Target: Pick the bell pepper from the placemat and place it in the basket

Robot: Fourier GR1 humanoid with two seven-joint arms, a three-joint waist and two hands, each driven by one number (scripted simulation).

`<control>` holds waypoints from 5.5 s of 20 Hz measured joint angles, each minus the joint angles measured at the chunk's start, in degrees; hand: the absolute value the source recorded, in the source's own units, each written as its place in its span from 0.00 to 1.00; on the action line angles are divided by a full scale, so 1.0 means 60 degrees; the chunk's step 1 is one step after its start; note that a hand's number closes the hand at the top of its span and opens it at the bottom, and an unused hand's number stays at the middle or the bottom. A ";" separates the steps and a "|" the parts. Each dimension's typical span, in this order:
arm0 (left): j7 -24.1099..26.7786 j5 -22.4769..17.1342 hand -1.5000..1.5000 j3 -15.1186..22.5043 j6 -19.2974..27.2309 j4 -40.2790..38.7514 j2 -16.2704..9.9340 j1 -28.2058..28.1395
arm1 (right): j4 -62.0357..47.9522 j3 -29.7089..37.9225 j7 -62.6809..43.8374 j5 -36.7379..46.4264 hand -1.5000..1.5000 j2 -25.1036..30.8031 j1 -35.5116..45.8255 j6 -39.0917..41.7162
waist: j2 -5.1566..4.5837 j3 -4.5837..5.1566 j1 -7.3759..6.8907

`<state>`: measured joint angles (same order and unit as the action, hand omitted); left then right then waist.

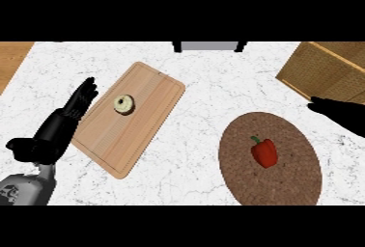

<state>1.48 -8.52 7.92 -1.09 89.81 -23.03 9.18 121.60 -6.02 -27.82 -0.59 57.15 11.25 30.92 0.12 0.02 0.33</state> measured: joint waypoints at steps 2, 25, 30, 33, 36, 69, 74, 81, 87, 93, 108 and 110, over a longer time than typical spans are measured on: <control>0.0094 0.0126 0.50 -0.0042 -0.0074 -0.0015 0.0099 -0.0117 | 0.0004 0.0067 0.0234 0.0473 0.00 -0.0393 -0.0323 0.0010 | -0.0004 -0.0001 -0.0011; -0.0223 0.1007 0.50 -0.0786 -0.0859 0.0080 0.0921 0.0016 | -0.4027 -0.0628 0.4619 0.5802 0.00 -0.4293 -0.0892 -0.1902 | -0.0022 -0.0005 -0.0074; -0.0239 0.1133 0.50 -0.1055 -0.1063 0.0072 0.1103 0.0008 | -0.3878 -0.0353 0.5075 0.5957 0.00 -0.4693 -0.1059 -0.1661 | -0.0018 -0.0004 -0.0055; -0.0395 0.1261 0.50 -0.1106 -0.1090 0.0176 0.1281 0.0036 | -0.3822 -0.0347 0.5223 0.6161 0.00 -0.4992 -0.1161 -0.1560 | -0.0017 -0.0003 -0.0052; -0.0410 0.1451 0.50 -0.1115 -0.1186 0.0312 0.1443 -0.0111 | -0.3829 -0.0238 0.5259 0.6456 0.00 -0.5217 -0.1126 -0.1391 | -0.0016 -0.0003 -0.0054; -0.0678 0.1892 0.50 -0.1898 -0.2002 0.0605 0.2026 -0.0092 | -0.6735 -0.0395 0.5666 0.9773 0.00 -0.6954 -0.0391 -0.1851 | -0.0018 -0.0004 -0.0071; -0.0493 0.1967 0.50 -0.1945 -0.2097 0.0681 0.2046 -0.0315 | -0.7171 -0.0592 0.5915 1.0078 1.00 -0.6907 -0.0267 -0.1577 | -0.0005 0.0020 -0.0071; -0.0185 0.2056 0.50 -0.2125 -0.2132 0.0006 0.2068 0.0031 | -0.7232 -0.0923 0.6298 1.0708 1.00 -0.6919 -0.0362 -0.1990 | 0.0061 0.0105 -0.0057; -0.0357 0.2111 0.50 -0.2104 -0.2074 -0.0092 0.2154 0.0297 | -0.7301 -0.1210 0.6962 1.1345 1.00 -0.6722 -0.0379 -0.2869 | 0.0098 0.0166 -0.0049; -0.0418 0.2202 0.50 -0.1989 -0.2029 -0.0020 0.2217 0.0418 | -0.7860 0.0005 0.3612 1.1716 1.00 -0.8234 0.0566 -0.2903 | 0.0003 0.0143 -0.0109; -0.0408 0.2167 0.50 -0.1858 -0.2166 -0.0045 0.2275 0.0476 | -0.8072 0.0269 -0.1639 0.9172 1.00 -0.9475 0.4031 -0.7876 | -0.0046 -0.0008 -0.0455; -0.0298 0.2138 0.50 -0.1915 -0.2188 -0.0069 0.2253 0.0319 | -0.7815 0.0027 -0.2067 0.9219 1.00 -0.9494 0.4430 -0.8466 | -0.0028 -0.0004 -0.0378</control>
<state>-0.31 4.31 -3.57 -14.22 89.39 -9.51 11.09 74.71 -5.86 -40.22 54.72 0.18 37.83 -19.87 -0.05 -0.01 -1.94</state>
